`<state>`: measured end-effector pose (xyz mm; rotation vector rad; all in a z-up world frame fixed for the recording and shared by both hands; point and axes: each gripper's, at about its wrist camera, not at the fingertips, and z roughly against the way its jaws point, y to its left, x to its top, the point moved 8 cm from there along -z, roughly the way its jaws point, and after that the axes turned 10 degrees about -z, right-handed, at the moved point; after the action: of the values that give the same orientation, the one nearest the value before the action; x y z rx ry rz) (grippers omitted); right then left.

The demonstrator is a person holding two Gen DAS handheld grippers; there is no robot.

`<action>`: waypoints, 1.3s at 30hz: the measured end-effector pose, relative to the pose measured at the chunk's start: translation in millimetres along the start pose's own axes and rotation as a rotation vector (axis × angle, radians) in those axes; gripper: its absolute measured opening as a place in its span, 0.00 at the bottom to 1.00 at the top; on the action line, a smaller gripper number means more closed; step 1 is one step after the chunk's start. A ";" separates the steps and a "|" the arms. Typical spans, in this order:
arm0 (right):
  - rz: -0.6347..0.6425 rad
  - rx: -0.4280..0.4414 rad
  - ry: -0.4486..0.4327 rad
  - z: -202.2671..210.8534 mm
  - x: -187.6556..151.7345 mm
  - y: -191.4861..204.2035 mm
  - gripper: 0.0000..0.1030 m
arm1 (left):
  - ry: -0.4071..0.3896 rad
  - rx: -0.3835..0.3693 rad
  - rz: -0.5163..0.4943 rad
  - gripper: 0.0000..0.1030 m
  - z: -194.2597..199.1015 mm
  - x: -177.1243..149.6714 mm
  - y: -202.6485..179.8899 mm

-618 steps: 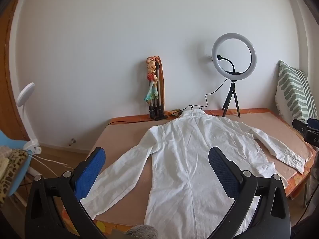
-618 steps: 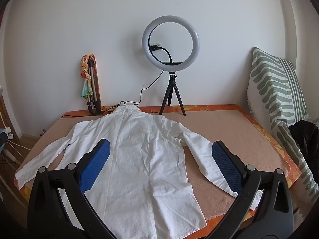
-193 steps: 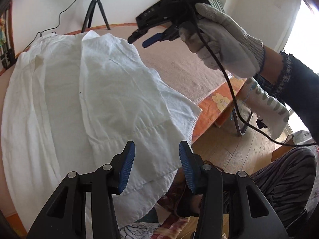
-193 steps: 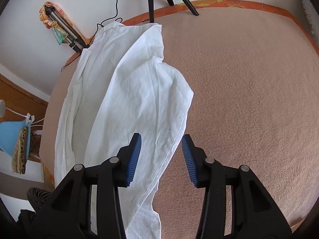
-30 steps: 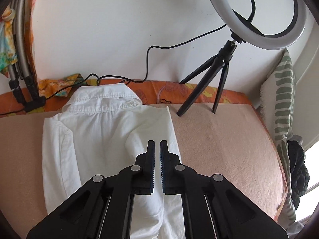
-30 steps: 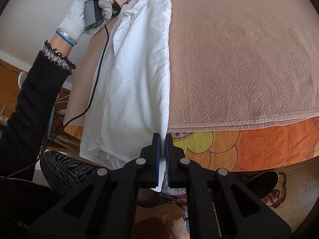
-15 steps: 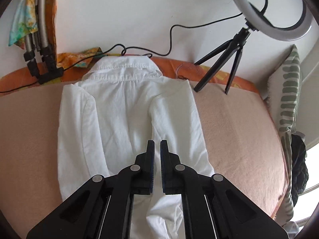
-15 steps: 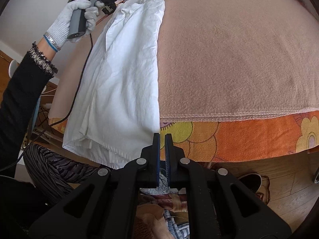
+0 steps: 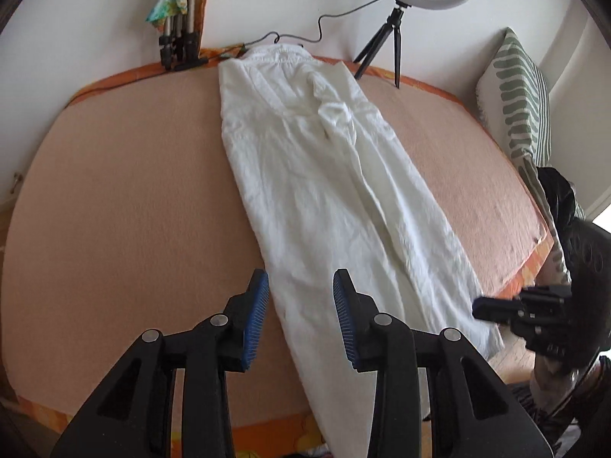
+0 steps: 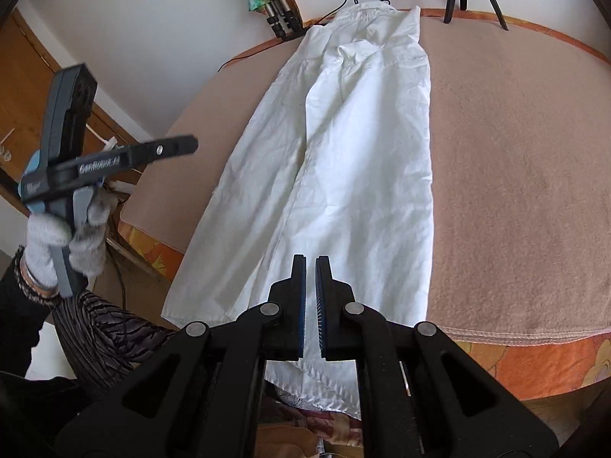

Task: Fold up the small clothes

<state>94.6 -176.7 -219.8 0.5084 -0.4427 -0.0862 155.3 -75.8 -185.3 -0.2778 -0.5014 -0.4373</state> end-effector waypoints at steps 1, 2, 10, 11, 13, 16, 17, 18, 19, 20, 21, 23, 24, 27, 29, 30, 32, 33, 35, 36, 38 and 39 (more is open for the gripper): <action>0.002 0.018 0.018 -8.5 -1.5 3.4 0.06 | 0.019 -0.008 0.004 0.33 -4.3 -16.7 -4.4; 0.007 0.017 0.041 -18.2 -3.9 5.8 0.05 | 0.030 -0.024 0.008 0.33 -8.4 -30.0 -9.0; 0.097 -0.090 0.125 -14.3 -52.2 0.1 0.06 | 0.025 -0.013 -0.074 0.33 -0.6 -85.3 -35.8; 0.087 -0.094 0.098 -3.0 -51.0 -4.8 0.09 | 0.023 -0.034 -0.051 0.33 3.8 -88.9 -35.2; 0.048 -0.109 0.034 18.2 -44.0 -21.6 0.57 | 0.021 -0.070 -0.008 0.34 9.2 -93.6 -32.7; -0.062 -0.076 -0.009 32.5 -34.7 -47.5 0.72 | 0.027 -0.161 0.095 0.40 10.4 -100.8 -29.2; -0.108 -0.053 0.004 33.6 -36.8 -54.7 0.72 | 0.033 -0.200 0.135 0.40 9.7 -103.6 -29.0; -0.152 -0.021 0.017 35.6 -39.5 -64.8 0.72 | 0.043 -0.231 0.169 0.40 8.6 -107.1 -28.9; -0.191 0.020 0.035 34.9 -42.2 -69.6 0.72 | 0.051 -0.252 0.188 0.40 7.7 -109.6 -28.8; -0.217 0.057 0.059 34.5 -47.2 -74.1 0.72 | 0.054 -0.262 0.196 0.39 5.9 -109.8 -28.8; -0.230 0.083 0.080 32.5 -52.2 -75.5 0.72 | 0.050 -0.269 0.198 0.40 5.4 -109.0 -28.5; -0.253 0.111 0.107 24.0 -55.7 -76.9 0.72 | 0.025 -0.290 0.216 0.42 6.4 -104.0 -26.1; -0.254 0.128 0.102 22.9 -54.4 -75.8 0.73 | 0.025 -0.305 0.239 0.42 4.8 -105.0 -23.8; -0.267 0.169 0.134 19.3 -54.7 -70.5 0.69 | 0.021 -0.341 0.285 0.42 4.2 -104.5 -24.6; -0.305 0.208 0.151 18.6 -59.2 -69.2 0.63 | 0.043 -0.384 0.291 0.39 2.6 -107.4 -31.8; -0.314 0.228 0.164 16.9 -60.8 -69.1 0.57 | 0.051 -0.381 0.291 0.39 -0.2 -107.8 -36.7; -0.312 0.221 0.169 9.8 -60.8 -67.5 0.43 | 0.060 -0.360 0.274 0.07 -5.6 -106.5 -40.4; -0.313 0.204 0.167 6.6 -60.5 -67.9 0.31 | 0.057 -0.363 0.282 0.06 -7.0 -105.4 -40.5; -0.318 0.204 0.181 4.2 -61.5 -66.9 0.16 | 0.049 -0.377 0.289 0.04 -6.0 -102.8 -42.2; -0.318 0.207 0.177 6.9 -61.5 -66.7 0.12 | 0.037 -0.374 0.279 0.04 -2.6 -100.7 -43.3; -0.334 0.239 0.157 15.0 -58.2 -64.4 0.10 | -0.002 -0.389 0.274 0.03 7.7 -93.6 -45.3; -0.338 0.245 0.139 19.6 -55.1 -63.1 0.09 | -0.020 -0.400 0.282 0.03 13.1 -89.5 -45.1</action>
<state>38.2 -230.2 -256.7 0.8227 -0.2281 -0.3227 58.5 -80.5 -213.8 -0.7297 -0.3837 -0.2565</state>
